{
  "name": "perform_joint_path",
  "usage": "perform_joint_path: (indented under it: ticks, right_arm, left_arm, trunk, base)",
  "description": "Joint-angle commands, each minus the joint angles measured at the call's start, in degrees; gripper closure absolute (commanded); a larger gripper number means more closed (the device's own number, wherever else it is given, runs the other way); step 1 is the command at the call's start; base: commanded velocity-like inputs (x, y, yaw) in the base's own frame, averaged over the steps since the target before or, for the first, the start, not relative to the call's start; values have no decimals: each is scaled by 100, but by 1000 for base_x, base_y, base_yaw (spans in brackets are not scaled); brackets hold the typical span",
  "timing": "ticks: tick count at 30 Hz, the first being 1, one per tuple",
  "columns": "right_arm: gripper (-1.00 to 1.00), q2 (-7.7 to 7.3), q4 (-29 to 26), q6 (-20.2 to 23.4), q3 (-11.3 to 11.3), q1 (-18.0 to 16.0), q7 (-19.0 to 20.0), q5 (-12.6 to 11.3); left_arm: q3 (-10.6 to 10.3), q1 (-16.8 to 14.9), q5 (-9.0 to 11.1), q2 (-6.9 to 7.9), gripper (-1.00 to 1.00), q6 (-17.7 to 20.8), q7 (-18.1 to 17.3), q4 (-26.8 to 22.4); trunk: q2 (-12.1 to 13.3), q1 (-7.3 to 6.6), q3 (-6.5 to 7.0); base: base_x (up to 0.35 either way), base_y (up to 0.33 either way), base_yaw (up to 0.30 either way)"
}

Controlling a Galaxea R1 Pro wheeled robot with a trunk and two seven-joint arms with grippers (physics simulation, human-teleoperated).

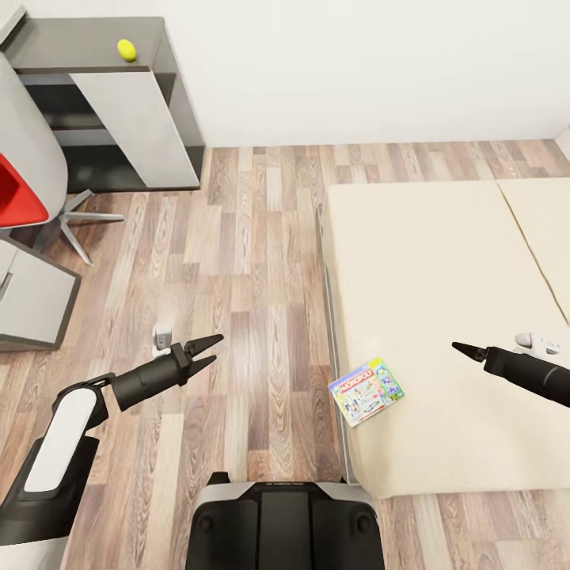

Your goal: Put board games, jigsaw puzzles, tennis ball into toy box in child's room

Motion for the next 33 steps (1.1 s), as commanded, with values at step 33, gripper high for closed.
perform_joint_path:
  ticks: [33]
  right_arm:
    - [-100, 9, -1, 23, -7, -4, 51, 57]
  left_arm:
    - [0, 6, -11, 2, -100, -15, -52, 72]
  trunk:
    - [-8, 4, 300]
  base:
    - [0, 76, 0]
